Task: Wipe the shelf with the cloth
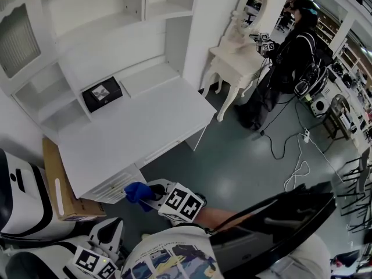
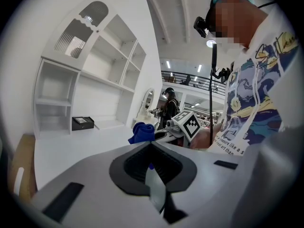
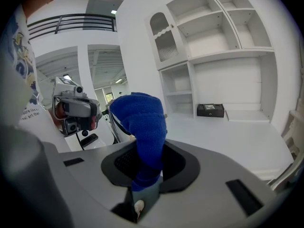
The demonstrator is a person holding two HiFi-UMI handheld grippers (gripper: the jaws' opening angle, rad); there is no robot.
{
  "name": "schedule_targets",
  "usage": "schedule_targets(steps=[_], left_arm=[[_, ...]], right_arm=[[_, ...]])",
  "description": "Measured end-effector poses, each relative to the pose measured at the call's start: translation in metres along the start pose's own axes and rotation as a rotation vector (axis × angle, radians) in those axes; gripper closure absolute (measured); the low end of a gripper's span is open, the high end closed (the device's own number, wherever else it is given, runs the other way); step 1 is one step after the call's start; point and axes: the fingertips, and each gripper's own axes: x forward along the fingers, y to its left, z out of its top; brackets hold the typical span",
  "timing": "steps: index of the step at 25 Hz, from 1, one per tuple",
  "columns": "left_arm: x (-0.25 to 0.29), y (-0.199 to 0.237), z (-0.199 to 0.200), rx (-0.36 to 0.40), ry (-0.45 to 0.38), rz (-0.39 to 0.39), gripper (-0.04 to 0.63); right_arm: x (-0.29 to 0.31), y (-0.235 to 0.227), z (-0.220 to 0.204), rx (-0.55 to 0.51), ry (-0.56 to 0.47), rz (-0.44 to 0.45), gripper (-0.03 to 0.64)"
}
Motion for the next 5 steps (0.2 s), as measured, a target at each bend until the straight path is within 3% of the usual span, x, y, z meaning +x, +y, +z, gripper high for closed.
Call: schedule_targets(steps=[5], left_arm=[[0.0028, -0.0032, 0.0023, 0.003, 0.000, 0.000, 0.583]], right_arm=[[-0.0039, -0.0007, -0.0008, 0.003, 0.002, 0.004, 0.517]])
